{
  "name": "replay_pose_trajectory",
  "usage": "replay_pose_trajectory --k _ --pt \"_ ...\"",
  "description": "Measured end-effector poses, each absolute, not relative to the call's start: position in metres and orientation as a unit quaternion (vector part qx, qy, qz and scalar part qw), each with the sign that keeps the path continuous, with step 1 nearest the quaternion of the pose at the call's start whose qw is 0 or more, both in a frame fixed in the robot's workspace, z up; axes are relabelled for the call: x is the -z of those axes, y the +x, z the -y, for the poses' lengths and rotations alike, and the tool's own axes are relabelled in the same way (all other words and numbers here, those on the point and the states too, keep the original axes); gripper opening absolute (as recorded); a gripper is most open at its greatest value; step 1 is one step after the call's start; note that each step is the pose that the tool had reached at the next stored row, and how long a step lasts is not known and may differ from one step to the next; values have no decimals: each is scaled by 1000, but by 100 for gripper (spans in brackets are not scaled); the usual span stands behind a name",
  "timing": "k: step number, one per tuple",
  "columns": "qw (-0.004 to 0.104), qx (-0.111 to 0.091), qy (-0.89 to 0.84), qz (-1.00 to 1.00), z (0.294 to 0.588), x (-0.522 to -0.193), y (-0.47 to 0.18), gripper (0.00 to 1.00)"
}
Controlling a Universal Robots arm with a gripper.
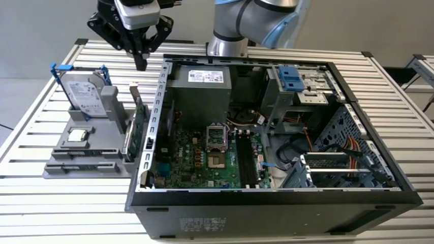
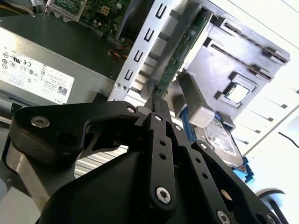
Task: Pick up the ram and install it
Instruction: 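Reach for the ram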
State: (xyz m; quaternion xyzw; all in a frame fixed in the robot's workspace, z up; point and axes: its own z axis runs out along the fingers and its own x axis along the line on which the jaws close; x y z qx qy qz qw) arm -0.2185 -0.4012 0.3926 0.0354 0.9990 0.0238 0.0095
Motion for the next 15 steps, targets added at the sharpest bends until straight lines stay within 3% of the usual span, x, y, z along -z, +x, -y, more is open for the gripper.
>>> replay_pose_trajectory --k 15 --pt "9 -24 35 -999 402 -393 -237 0"
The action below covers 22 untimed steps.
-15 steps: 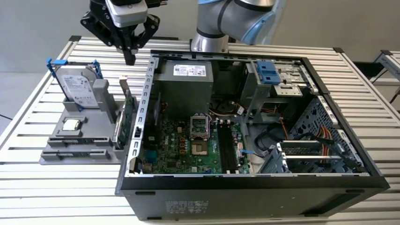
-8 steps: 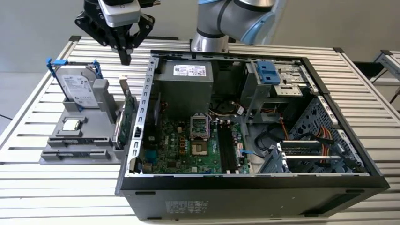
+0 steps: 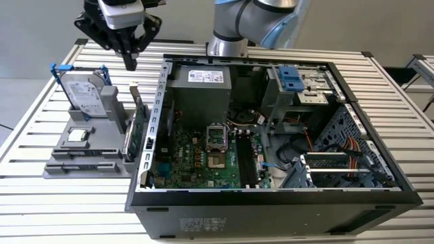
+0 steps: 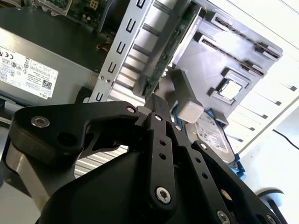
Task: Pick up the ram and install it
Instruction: 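Reach for the ram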
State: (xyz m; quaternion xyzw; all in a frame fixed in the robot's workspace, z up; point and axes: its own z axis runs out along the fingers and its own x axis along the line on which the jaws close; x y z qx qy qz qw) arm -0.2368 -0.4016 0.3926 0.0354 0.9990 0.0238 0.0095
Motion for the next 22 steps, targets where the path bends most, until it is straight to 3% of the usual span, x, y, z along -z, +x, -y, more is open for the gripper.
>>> replay_pose_trajectory --k 22 --pt "10 -24 35 -999 402 -393 -266 0"
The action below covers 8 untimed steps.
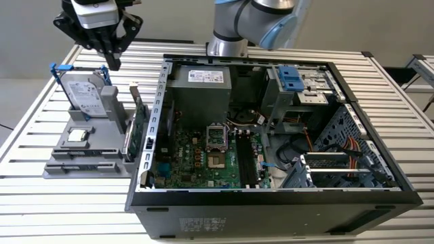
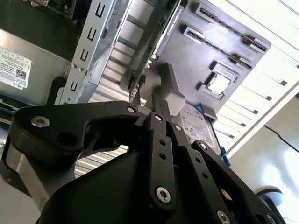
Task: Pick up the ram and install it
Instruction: 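Reach for the ram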
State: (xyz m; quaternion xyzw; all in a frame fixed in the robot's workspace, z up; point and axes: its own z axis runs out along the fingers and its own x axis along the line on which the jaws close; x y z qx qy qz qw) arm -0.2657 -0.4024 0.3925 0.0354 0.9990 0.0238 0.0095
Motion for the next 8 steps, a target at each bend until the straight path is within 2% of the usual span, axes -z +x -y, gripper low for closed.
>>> replay_pose_trajectory --k 8 --pt "10 -24 35 -999 403 -393 -276 0"
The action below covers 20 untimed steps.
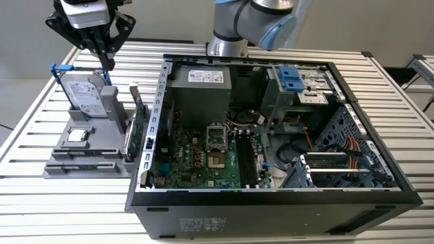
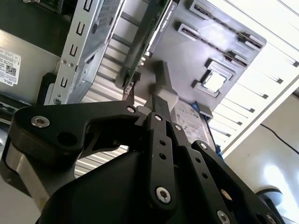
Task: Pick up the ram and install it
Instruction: 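Reach for the ram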
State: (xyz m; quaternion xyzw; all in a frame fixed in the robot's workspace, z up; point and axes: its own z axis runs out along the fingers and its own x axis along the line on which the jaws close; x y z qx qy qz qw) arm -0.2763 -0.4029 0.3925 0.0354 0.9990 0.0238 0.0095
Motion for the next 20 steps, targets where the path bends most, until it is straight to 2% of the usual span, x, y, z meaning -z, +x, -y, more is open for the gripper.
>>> replay_pose_trajectory --k 20 --pt "10 -24 35 -999 404 -393 -306 0"
